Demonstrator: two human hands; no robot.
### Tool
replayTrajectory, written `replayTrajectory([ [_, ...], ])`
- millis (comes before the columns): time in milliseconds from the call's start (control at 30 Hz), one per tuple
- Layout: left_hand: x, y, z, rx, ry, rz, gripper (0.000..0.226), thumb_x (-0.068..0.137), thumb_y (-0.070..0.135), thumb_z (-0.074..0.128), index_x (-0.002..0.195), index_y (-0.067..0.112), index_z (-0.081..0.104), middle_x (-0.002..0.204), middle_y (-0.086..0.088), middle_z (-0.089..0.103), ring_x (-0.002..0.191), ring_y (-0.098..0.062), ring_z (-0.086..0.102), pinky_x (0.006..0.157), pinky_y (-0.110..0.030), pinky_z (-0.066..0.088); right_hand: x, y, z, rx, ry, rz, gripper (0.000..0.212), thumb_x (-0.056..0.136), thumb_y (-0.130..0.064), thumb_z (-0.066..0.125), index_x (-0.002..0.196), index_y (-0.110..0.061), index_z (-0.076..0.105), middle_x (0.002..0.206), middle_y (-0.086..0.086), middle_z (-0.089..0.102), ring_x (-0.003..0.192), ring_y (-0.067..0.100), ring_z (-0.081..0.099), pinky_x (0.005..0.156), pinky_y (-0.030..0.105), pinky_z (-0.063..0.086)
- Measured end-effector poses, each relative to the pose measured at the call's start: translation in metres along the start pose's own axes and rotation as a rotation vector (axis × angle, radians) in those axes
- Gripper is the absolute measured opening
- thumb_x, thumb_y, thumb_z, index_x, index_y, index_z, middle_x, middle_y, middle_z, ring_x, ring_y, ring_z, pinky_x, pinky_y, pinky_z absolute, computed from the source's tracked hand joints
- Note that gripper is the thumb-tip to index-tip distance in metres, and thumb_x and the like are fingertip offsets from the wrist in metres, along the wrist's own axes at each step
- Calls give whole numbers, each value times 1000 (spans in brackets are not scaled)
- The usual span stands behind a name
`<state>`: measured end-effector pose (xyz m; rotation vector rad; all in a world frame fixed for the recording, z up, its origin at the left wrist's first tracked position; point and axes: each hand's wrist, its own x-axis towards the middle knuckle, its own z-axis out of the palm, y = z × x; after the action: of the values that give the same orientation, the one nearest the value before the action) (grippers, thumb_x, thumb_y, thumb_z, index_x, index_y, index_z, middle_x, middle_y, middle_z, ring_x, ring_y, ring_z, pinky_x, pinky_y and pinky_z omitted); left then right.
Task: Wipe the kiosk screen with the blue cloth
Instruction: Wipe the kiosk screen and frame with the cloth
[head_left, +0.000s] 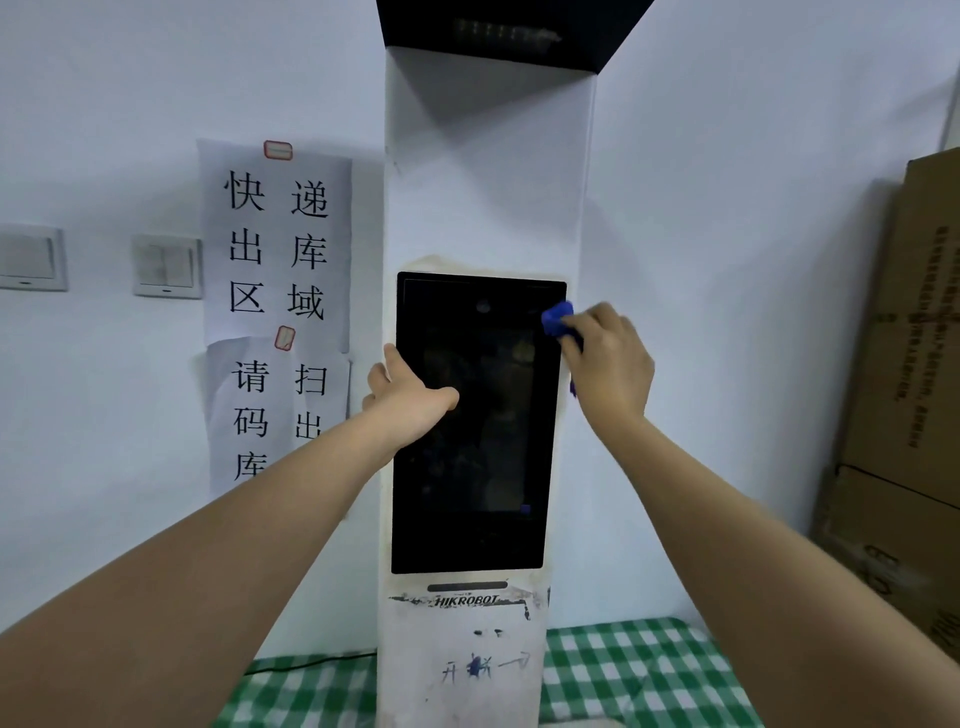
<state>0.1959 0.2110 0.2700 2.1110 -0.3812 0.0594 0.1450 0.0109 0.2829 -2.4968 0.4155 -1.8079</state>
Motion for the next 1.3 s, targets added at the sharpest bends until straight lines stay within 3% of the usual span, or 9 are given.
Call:
replayTrajectory([
  [133, -1, 0, -3, 4, -16, 2, 94, 88, 27, 55, 152, 22, -14, 160, -4, -6, 145, -32, 17, 113, -44, 26, 37, -14, -7, 85, 46, 116, 20, 92, -22, 55, 107, -19, 68, 103, 3, 59, 90, 24, 55, 59, 32, 42],
  [400, -3, -3, -4, -2, -23, 5, 96, 86, 28, 56, 151, 24, -14, 160, -2, -6, 144, -32, 18, 115, -45, 26, -27, -2, 7, 96, -17, 108, 16, 93, -22, 58, 103, -19, 69, 98, 0, 60, 87, 21, 56, 56, 29, 39],
  [567, -10, 2, -10, -57, -57, 15, 93, 89, 25, 55, 153, 22, -12, 160, -3, -6, 145, -30, 18, 113, -41, 25, 20, -22, -7, 146, 24, 197, 19, 93, -23, 54, 106, -19, 68, 101, 1, 58, 89, 23, 56, 60, 29, 39],
  [733, -15, -3, -19, -115, -98, 35, 88, 90, 22, 54, 154, 20, -6, 161, -1, -3, 147, -26, 15, 114, -39, 24, 23, -72, 6, 36, -16, 0, 20, 92, -21, 54, 105, -15, 67, 104, 4, 57, 95, 24, 54, 59, 33, 40],
  [933, -19, -1, -20, -115, -103, 25, 88, 89, 22, 56, 154, 16, -3, 161, -3, 0, 147, -25, 16, 114, -37, 23, 28, -94, 12, -27, -31, -162, 10, 85, -15, 63, 89, -10, 70, 88, 7, 60, 77, 27, 58, 47, 29, 30],
  [1033, -19, 1, -22, -108, -91, 16, 88, 89, 25, 55, 153, 19, -6, 160, -4, 2, 146, -27, 18, 112, -40, 26, 27, -61, -1, -38, -53, -72, 20, 92, -23, 53, 104, -19, 68, 101, 3, 59, 93, 25, 54, 56, 31, 37],
  [1167, -17, 3, -25, -112, -71, 12, 86, 90, 26, 54, 153, 19, -4, 159, -5, 6, 143, -29, 22, 111, -42, 27, 22, -28, -7, 35, 25, 162, 20, 93, -21, 52, 103, -18, 69, 96, 2, 57, 86, 22, 53, 57, 30, 38],
  [1300, -15, 2, -27, -88, -69, 16, 80, 89, 28, 54, 153, 19, 6, 156, -5, 9, 137, -30, 31, 109, -40, 31, 26, -48, -2, 7, 33, 129, 19, 92, -21, 52, 102, -16, 68, 98, 3, 56, 88, 23, 53, 57, 32, 40],
])
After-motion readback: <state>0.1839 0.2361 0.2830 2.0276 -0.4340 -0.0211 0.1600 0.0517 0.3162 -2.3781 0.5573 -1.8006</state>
